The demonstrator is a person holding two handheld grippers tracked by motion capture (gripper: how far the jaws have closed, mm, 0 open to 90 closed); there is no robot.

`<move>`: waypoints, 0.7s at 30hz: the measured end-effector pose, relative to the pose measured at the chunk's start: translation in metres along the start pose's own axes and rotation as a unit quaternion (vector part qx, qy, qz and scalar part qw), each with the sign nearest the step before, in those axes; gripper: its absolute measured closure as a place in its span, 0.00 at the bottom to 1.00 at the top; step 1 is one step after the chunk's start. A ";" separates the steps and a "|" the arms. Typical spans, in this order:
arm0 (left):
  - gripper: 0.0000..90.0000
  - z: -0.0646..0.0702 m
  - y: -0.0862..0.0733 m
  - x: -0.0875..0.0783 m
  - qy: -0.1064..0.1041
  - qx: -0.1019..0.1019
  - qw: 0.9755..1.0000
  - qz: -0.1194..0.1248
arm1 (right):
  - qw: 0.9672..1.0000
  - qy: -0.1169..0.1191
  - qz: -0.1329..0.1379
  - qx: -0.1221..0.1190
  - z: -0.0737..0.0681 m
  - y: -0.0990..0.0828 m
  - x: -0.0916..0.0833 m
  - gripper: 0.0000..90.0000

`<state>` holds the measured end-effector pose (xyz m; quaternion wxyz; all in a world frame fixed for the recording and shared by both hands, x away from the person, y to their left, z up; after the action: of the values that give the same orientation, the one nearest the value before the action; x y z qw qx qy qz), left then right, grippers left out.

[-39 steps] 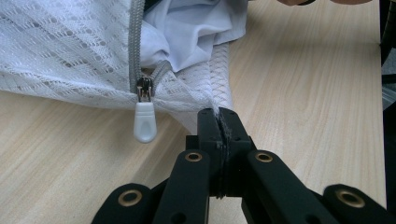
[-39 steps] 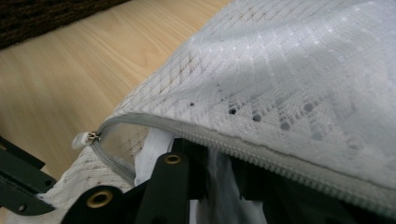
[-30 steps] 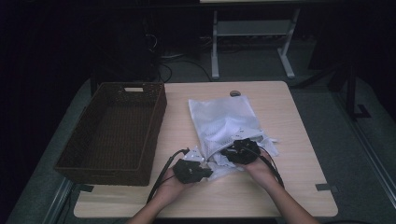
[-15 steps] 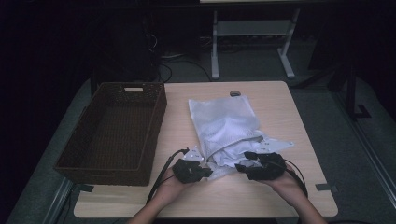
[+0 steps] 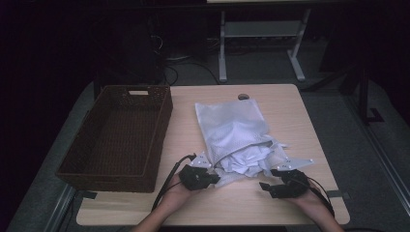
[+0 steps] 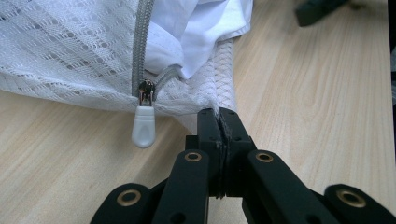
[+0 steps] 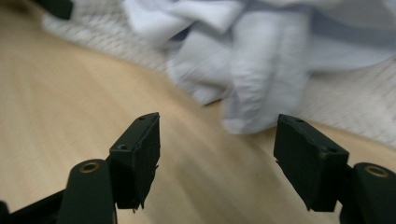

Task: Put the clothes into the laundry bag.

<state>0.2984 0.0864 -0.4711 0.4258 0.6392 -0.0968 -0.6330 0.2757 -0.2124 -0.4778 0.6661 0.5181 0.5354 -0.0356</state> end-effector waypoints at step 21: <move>0.99 0.000 0.003 0.000 0.005 0.004 1.000 0.002 | 0.999 0.028 0.021 -0.037 -0.024 0.035 0.027 0.96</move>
<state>0.2999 0.0850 -0.4695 0.4252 0.6440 -0.0989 -0.6283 0.2922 -0.1647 -0.4728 0.6706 0.5048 0.5434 0.0129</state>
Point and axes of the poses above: each handheld gripper's, and its own axes: x roughly forward along the jaws, y roughly out of its top, z roughly to its right, the point moved 2 cm from there along x, roughly forward along the jaws, and after that the axes turned 4 degrees about -z, right-handed, at the moved point
